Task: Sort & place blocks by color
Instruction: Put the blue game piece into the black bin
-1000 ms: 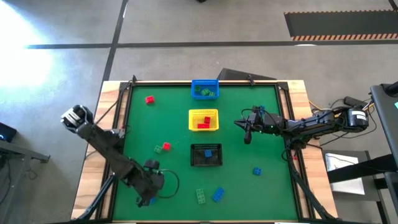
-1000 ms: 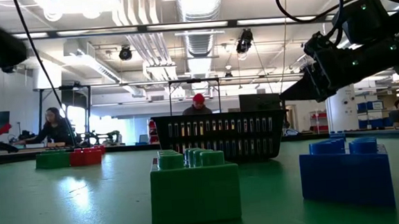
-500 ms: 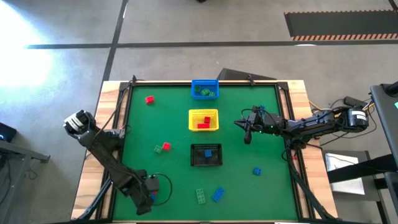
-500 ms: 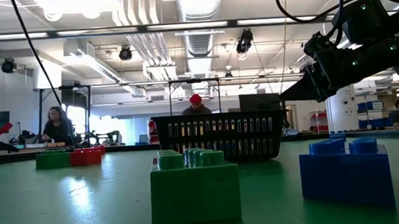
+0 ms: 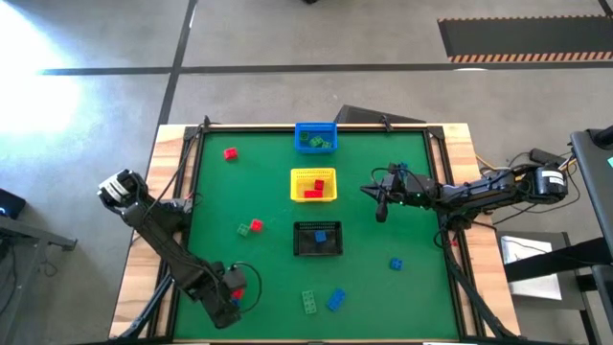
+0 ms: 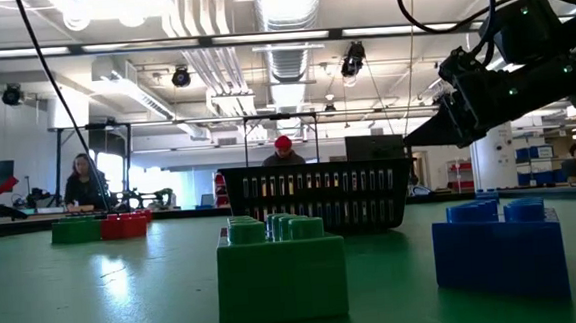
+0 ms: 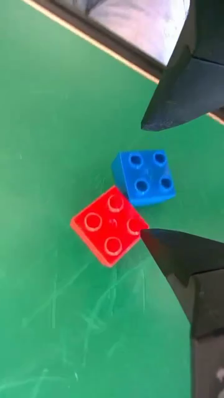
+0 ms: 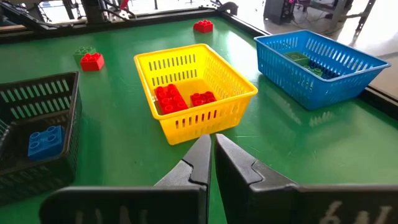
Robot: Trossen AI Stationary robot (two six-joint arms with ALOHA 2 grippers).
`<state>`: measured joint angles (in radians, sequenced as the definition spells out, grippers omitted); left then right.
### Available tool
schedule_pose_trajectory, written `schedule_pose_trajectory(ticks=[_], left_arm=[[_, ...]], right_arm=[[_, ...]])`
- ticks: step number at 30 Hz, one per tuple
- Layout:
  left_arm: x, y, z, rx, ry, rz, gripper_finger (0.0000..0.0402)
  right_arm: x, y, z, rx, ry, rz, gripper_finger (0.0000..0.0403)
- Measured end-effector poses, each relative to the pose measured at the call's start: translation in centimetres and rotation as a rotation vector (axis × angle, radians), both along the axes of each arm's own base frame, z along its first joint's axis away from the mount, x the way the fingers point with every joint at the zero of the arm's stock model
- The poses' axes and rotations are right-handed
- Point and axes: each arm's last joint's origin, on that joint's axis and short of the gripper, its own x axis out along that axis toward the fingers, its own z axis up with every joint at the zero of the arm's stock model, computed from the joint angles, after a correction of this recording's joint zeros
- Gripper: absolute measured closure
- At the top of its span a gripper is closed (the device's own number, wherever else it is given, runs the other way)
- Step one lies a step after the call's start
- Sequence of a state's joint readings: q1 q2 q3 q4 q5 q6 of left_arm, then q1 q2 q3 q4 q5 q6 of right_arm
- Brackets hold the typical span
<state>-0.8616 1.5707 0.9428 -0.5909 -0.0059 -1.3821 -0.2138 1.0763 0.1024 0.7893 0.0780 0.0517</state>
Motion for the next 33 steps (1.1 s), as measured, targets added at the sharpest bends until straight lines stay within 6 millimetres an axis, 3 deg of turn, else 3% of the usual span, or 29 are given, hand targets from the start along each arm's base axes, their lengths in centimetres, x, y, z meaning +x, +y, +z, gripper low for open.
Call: schedule_pose_trajectory(ticks=[10, 23, 33], left_arm=[[1.0, -1.4, -1.6, -0.001, 0.045, -0.015, 0.0147], [0.5, -0.9, 0.7, 0.084, 0.135, -0.042, 0.0147], [1.2, -1.5, 0.1, 0.059, 0.068, -0.036, 0.0147]], right_arm=[[0.0, 0.0, 0.0, 0.001, 0.003, 0.000, 0.0390], [0.0, 0.0, 0.0, 0.001, 0.002, 0.000, 0.0390], [0.0, 0.0, -0.1, 0.003, 0.013, 0.000, 0.0390]])
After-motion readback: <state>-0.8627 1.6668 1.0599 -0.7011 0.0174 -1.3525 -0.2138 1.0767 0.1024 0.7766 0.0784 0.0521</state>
